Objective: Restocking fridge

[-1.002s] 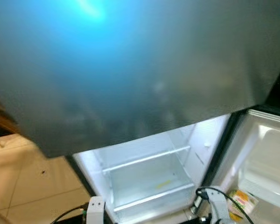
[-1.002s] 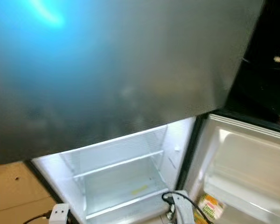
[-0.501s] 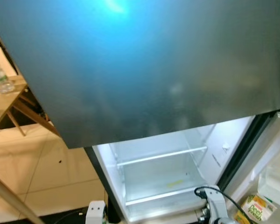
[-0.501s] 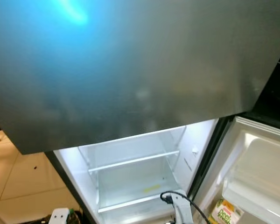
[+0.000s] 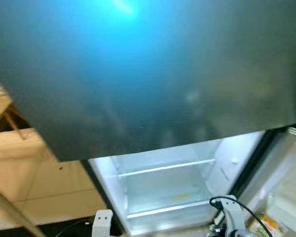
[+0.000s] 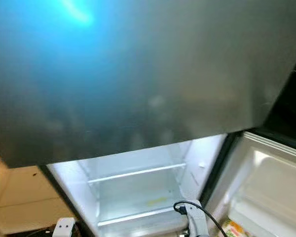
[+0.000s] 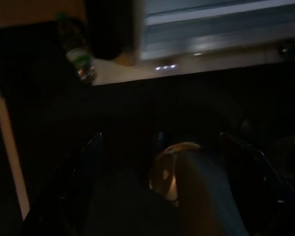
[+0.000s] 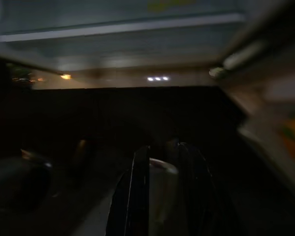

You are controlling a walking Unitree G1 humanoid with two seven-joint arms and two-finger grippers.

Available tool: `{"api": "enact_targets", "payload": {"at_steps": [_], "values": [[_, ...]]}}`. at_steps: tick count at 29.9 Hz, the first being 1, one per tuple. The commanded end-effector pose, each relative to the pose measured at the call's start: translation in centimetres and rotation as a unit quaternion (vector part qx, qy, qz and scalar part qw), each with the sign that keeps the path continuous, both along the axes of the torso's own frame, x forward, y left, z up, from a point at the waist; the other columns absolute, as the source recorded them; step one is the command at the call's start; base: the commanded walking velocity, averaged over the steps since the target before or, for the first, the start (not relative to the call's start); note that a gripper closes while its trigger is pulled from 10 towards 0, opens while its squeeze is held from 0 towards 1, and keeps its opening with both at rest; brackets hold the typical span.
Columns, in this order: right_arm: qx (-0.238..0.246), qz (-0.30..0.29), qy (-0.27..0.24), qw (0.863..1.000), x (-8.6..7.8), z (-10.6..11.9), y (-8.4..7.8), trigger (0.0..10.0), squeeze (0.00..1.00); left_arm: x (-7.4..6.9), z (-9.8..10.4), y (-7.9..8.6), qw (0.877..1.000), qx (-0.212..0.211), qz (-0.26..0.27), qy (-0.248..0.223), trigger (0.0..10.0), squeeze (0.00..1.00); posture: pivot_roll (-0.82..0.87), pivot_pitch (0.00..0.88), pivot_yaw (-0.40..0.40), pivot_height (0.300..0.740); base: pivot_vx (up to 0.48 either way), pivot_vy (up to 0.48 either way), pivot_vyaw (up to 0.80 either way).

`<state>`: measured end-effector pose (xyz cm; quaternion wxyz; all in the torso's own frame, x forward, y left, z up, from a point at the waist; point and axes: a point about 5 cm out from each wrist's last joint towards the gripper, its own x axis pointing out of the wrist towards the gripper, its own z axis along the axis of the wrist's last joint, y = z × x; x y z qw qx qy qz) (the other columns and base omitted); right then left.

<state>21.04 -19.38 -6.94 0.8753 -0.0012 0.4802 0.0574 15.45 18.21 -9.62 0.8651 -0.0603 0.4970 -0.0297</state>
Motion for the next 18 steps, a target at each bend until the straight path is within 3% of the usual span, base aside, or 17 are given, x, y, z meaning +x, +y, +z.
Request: {"api": "enact_targets", "payload": {"at_steps": [1, 6, 12, 18], "values": [[0.003, -0.014, 0.014, 1.0, -0.65, -0.39, 0.0, 10.0, 0.0, -0.18, -0.03, 0.51, 1.0, 0.007, 0.003, 0.005, 10.0, 0.0, -0.01, 0.0, 0.021, 0.74, 0.0, 0.0, 0.0], [0.012, -0.01, 0.009, 1.0, -0.56, -0.32, 0.12, 10.0, 0.0, -0.15, -0.02, 0.31, 1.0, -0.002, 0.003, 0.002, 10.0, 0.0, -0.01, 0.0, 0.02, 0.74, 0.0, -0.06, 0.0], [0.003, 0.011, 0.009, 1.0, -0.43, -0.24, 0.12, 10.0, 0.0, -0.05, 0.0, 0.16, 1.0, -0.002, -0.004, 0.003, 10.0, 0.0, -0.01, 0.0, 0.021, 0.74, 0.0, -0.459, 0.7], [0.017, 0.006, 0.006, 1.0, -0.44, -0.25, 0.32, 10.0, 0.0, -0.08, -0.01, 0.33, 1.0, 0.004, 0.004, 0.005, 10.0, 0.0, -0.01, 0.0, 0.021, 0.74, 0.0, 0.0, 0.8]]}}
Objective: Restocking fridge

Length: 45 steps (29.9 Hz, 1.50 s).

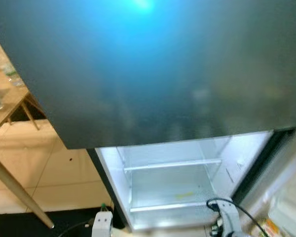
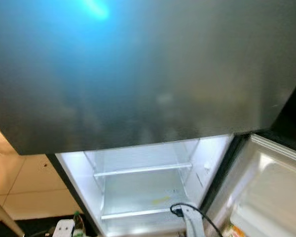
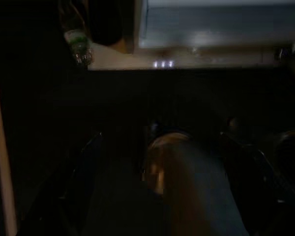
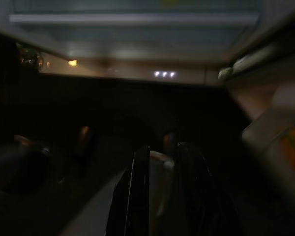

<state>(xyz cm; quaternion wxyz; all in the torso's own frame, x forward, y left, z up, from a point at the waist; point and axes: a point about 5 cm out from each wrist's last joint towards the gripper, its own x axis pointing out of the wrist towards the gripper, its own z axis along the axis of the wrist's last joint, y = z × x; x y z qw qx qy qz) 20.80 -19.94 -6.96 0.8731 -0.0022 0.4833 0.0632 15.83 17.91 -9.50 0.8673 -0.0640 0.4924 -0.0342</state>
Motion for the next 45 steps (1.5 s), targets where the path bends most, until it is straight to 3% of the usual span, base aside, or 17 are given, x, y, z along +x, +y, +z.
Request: {"api": "enact_targets", "payload": {"at_steps": [1, 12, 21, 39, 45], "values": [[0.019, -0.009, 0.005, 1.0, -0.26, -0.27, 0.85, 10.0, 0.0, -0.46, -0.14, 0.64, 1.0, 0.01, 0.006, 0.01, 10.0, 0.0, -0.01, 0.0, 0.022, 0.74, 0.0, 0.0, 0.69], [0.021, 0.016, 0.006, 1.0, -0.27, -0.26, 1.06, 10.0, 0.0, -0.55, -0.17, 0.47, 1.0, 0.0, 0.004, 0.009, 10.0, 0.0, -0.02, 0.0, 0.023, 0.74, 0.0, 0.0, 0.18], [0.033, -0.003, -0.003, 0.999, 0.04, -0.11, 1.18, 10.0, 0.0, -0.47, -0.14, 0.62, 1.0, 0.009, 0.003, 0.01, 10.0, 0.0, -0.01, 0.0, 0.025, 0.74, 0.0, -0.453, 0.77], [0.03, -0.02, 0.012, 0.999, -0.32, -0.31, 0.88, 10.0, 0.0, -0.51, -0.19, 0.54, 1.0, 0.015, 0.006, 0.013, 10.0, 0.0, -0.02, 0.0, 0.018, 0.74, 0.0, 0.0, 0.0], [0.028, -0.018, 0.017, 0.999, -0.49, -0.4, 0.88, 10.0, 0.0, -0.44, -0.16, 0.52, 1.0, 0.015, 0.007, 0.008, 10.0, 0.0, -0.02, 0.0, 0.018, 0.74, 0.0, 0.0, -0.72]]}}
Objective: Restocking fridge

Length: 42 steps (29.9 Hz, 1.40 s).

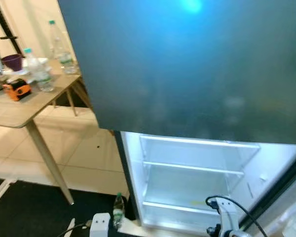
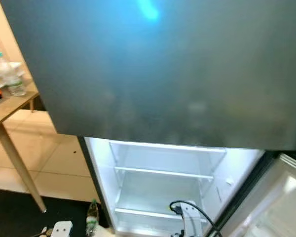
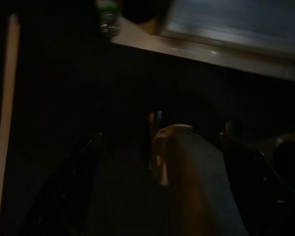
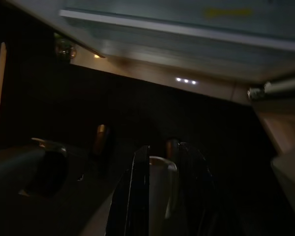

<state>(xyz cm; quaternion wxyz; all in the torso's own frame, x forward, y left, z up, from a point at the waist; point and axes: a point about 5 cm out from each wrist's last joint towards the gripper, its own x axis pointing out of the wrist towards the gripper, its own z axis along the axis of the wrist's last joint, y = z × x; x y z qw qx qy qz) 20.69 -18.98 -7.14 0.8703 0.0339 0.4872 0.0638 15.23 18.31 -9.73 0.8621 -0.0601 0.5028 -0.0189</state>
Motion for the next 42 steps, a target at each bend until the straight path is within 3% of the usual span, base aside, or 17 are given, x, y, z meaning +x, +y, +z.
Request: {"api": "enact_targets", "payload": {"at_steps": [1, 42], "values": [[-0.003, -0.001, 0.01, 1.0, -0.39, -0.22, -0.09, 10.0, 0.0, 0.17, 0.09, 0.1, 1.0, 0.004, -0.004, -0.005, 10.0, 0.0, -0.02, 0.0, 0.019, 0.74, 0.0, 0.0, -0.77], [-0.02, 0.032, 0.022, 0.999, -0.96, -0.58, 0.33, 10.0, 0.0, -0.09, -0.11, -0.56, 1.0, -0.017, 0.007, 0.009, 10.0, 0.0, -0.01, 0.0, 0.018, 0.74, 0.0, 0.0, -0.02]]}}
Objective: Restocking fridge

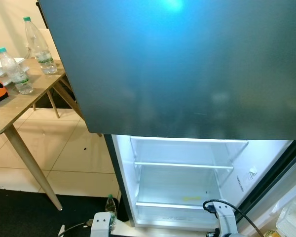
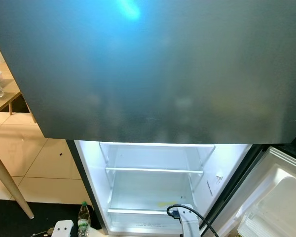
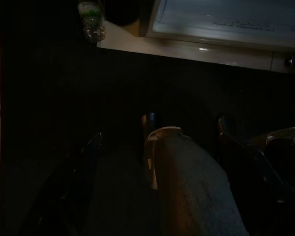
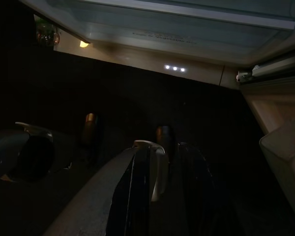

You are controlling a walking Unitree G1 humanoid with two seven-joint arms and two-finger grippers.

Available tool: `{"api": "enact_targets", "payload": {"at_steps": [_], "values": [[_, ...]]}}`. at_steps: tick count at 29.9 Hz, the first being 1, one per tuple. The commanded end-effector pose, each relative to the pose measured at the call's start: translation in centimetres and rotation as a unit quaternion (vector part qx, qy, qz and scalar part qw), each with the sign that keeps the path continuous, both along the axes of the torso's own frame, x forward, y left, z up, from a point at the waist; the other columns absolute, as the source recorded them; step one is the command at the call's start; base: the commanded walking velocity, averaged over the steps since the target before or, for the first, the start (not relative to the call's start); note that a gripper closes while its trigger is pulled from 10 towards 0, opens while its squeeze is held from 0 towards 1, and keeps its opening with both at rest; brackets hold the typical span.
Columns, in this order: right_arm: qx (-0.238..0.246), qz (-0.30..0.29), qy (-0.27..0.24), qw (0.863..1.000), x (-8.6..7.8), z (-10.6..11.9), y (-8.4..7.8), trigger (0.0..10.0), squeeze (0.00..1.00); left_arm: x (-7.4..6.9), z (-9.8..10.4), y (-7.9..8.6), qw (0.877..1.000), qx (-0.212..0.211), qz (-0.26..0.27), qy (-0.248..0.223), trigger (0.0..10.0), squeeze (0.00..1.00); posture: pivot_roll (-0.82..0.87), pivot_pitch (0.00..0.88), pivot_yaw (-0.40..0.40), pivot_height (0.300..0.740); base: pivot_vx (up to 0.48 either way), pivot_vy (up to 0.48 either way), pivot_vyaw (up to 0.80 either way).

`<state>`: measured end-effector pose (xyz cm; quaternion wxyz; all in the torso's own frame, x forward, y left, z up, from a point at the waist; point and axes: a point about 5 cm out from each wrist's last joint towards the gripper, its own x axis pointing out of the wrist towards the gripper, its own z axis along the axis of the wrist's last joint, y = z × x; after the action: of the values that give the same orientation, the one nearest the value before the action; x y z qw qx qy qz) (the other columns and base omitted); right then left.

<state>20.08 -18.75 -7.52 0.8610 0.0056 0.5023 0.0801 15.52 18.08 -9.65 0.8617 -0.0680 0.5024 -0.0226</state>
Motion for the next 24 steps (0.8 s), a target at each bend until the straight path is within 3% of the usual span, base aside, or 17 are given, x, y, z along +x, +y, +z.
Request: {"api": "enact_targets", "payload": {"at_steps": [1, 24], "values": [[-0.003, 0.003, 0.007, 1.0, -0.34, -0.2, 0.1, 10.0, 0.0, -0.39, -0.2, -0.33, 1.0, -0.008, 0.006, 0.009, 10.0, 0.0, -0.01, 0.0, 0.018, 0.74, 0.0, 0.0, 0.0], [-0.011, 0.003, 0.009, 1.0, -0.56, -0.29, -0.19, 10.0, 0.0, -0.26, -0.17, -0.44, 1.0, -0.013, 0.008, 0.011, 10.0, 0.0, -0.01, 0.0, 0.006, 0.74, 0.0, 0.0, 0.0]]}}
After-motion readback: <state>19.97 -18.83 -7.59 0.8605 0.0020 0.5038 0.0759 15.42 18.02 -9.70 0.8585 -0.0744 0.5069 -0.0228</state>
